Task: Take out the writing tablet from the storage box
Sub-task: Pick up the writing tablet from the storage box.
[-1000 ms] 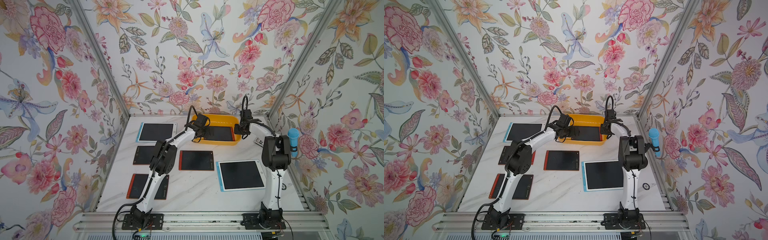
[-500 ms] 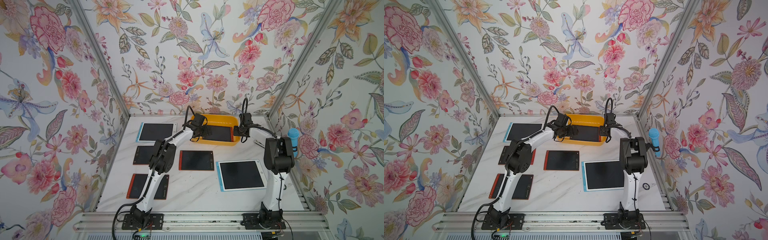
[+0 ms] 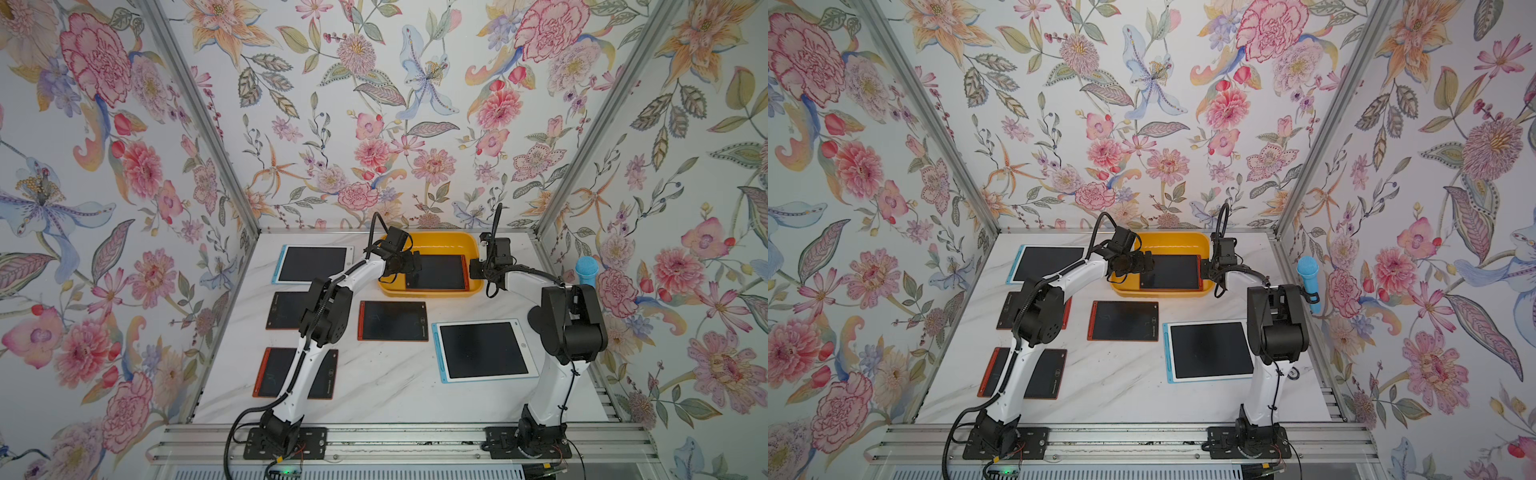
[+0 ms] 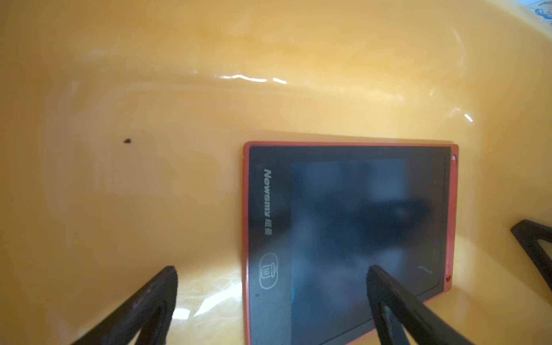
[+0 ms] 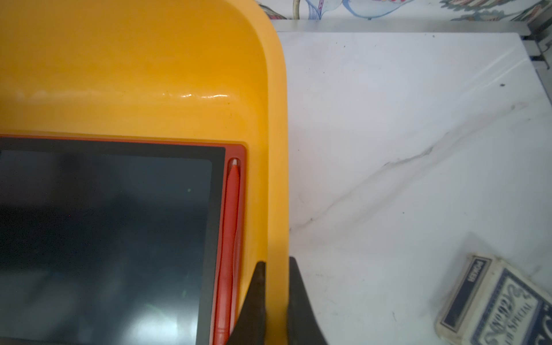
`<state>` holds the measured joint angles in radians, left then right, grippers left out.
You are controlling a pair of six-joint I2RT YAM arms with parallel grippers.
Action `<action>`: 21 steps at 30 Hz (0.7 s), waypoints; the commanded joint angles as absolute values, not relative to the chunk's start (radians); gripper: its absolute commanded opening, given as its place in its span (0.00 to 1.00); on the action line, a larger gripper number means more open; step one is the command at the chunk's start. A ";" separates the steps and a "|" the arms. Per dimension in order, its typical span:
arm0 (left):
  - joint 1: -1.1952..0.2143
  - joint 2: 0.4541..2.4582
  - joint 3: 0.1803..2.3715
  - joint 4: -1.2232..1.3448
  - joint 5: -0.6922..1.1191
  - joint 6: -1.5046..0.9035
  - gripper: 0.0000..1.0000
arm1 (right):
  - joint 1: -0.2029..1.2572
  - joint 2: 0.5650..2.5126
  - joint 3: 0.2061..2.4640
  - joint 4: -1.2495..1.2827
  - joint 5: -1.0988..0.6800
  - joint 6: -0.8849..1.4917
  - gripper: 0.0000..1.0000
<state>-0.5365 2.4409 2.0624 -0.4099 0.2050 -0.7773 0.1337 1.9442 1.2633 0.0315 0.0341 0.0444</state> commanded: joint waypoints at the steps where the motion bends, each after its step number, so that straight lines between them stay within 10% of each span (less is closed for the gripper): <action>1: -0.532 2.473 2.083 -0.442 0.198 -0.770 1.00 | 0.139 1.898 1.233 0.135 0.054 0.003 0.00; 21: -0.598 2.488 2.088 -0.473 0.380 -0.836 1.00 | 0.156 1.916 1.233 0.157 0.053 0.048 0.00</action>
<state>-0.5877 2.4580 2.0792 -0.4416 0.3172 -0.8040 0.1417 1.9278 1.2171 0.1017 0.0483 0.0566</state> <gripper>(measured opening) 0.992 0.082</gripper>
